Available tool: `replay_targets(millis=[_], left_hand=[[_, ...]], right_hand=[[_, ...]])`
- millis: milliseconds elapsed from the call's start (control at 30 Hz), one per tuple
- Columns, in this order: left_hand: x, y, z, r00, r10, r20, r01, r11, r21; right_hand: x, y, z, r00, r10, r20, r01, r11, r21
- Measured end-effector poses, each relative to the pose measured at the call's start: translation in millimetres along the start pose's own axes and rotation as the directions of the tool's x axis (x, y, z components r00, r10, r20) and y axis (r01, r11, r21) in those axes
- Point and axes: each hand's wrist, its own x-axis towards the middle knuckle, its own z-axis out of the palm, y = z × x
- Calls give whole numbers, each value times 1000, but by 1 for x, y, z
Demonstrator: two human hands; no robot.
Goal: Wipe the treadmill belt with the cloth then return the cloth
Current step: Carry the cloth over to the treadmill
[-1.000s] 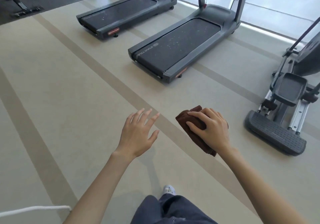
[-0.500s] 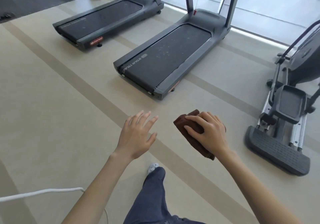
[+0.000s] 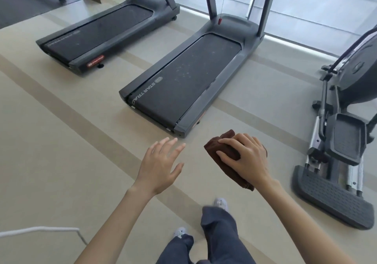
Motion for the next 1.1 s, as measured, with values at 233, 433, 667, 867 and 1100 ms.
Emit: replay_targets(millis=[233, 433, 667, 867, 1100], left_hand=[[105, 4, 27, 993, -116, 2, 116, 993, -4], [216, 26, 28, 979, -195, -56, 195, 981, -9], [292, 27, 32, 930, -355, -96, 354, 935, -20], [341, -2, 44, 881, -466, -82, 465, 885, -32], [410, -77, 56, 841, -532, -97, 534, 845, -5]], right_hand=[[87, 98, 30, 996, -76, 50, 76, 997, 9], [185, 183, 36, 993, -112, 46, 109, 993, 53], [260, 238, 53, 976, -197, 90, 186, 976, 116], [313, 265, 93, 951, -261, 163, 243, 962, 123], [425, 271, 158, 915, -357, 190, 332, 931, 152]])
